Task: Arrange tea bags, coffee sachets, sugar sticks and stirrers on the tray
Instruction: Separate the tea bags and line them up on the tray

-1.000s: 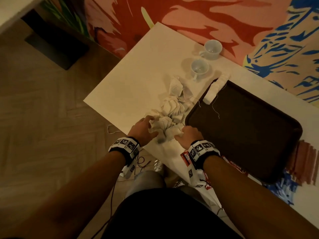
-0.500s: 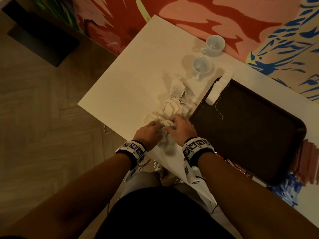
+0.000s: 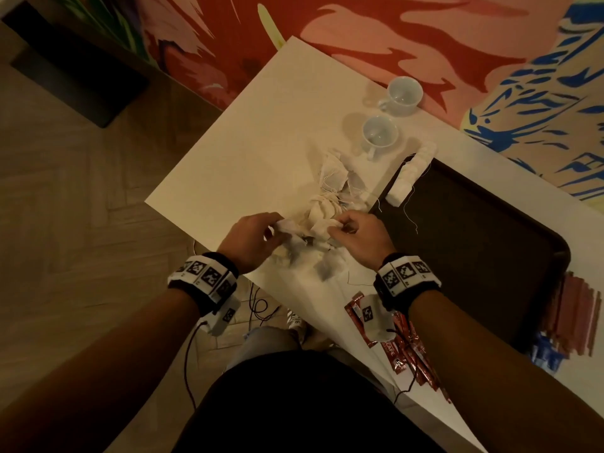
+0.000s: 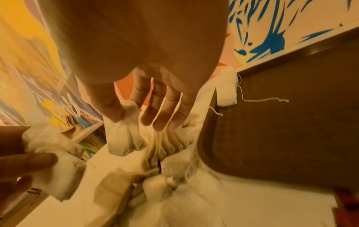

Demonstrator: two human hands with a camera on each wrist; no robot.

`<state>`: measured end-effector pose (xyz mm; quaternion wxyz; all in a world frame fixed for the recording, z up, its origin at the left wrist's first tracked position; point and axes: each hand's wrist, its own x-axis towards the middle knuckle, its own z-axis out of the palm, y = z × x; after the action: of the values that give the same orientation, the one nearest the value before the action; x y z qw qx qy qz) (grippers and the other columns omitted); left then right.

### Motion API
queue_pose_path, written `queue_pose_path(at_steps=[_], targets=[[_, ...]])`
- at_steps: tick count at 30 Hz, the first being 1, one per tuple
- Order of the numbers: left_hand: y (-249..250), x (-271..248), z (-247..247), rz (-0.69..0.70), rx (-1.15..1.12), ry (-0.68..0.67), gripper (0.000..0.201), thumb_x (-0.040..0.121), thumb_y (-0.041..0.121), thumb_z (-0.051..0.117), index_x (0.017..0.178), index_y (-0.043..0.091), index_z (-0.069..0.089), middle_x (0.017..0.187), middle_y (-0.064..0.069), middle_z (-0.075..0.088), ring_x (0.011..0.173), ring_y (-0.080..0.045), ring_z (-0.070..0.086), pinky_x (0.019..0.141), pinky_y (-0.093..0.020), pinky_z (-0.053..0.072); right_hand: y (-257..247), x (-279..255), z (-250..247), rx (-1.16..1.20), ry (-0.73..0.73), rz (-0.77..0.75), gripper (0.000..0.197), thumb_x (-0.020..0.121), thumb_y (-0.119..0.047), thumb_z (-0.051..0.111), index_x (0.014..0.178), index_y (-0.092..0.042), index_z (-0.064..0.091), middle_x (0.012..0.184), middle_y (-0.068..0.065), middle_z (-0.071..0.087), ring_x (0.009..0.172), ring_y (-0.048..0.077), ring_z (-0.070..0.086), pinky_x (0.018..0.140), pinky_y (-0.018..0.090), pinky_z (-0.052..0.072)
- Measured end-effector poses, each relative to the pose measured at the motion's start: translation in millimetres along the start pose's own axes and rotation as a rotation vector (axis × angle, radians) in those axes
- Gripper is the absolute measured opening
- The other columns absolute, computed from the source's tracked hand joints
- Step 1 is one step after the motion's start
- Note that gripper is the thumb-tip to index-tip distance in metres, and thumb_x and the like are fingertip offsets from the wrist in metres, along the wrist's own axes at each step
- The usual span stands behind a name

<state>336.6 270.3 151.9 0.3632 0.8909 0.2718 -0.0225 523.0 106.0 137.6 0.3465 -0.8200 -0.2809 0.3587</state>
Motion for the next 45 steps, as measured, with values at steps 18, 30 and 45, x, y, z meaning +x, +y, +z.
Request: queue_pose_path(at_steps=[18,30,45], targets=[[61.9,55.6,-52.2,0.168,-0.059,-0.167,0.013,0.091,0.031,0.072,0.099,0.027,0.063,0.089,0.013,0.063,0.078,-0.001,0.062,0.072,-0.018,0.047,-61.3,6.9,-26.1,0.472,-0.231,0.01,0.026,0.083,-0.04,0.066,0.093,-0.015,0.066,0.091,0.008,0.061,0.087,0.021,0.06,0.081,0.042,0.049],[58.2,58.0,-54.2,0.048,-0.441,-0.132,0.023,0.084,0.024,0.08,0.1,0.017,0.065,0.098,-0.007,0.068,0.075,-0.028,0.07,0.075,-0.036,0.06,-55.1,12.2,-21.8,0.382,-0.176,-0.051,0.022,0.087,-0.007,0.074,0.107,-0.007,0.067,0.097,0.01,0.069,0.089,0.021,0.065,0.085,0.045,0.053],[9.2,47.8,30.2,-0.113,0.238,-0.302,0.034,0.097,0.036,0.055,0.13,0.029,0.051,0.119,-0.004,0.058,0.101,-0.03,0.061,0.087,-0.041,0.051,-51.3,10.7,-20.9,0.623,-0.056,0.11,0.037,0.077,-0.01,0.046,0.109,-0.009,0.064,0.082,0.013,0.073,0.083,0.031,0.061,0.087,0.05,0.051]])
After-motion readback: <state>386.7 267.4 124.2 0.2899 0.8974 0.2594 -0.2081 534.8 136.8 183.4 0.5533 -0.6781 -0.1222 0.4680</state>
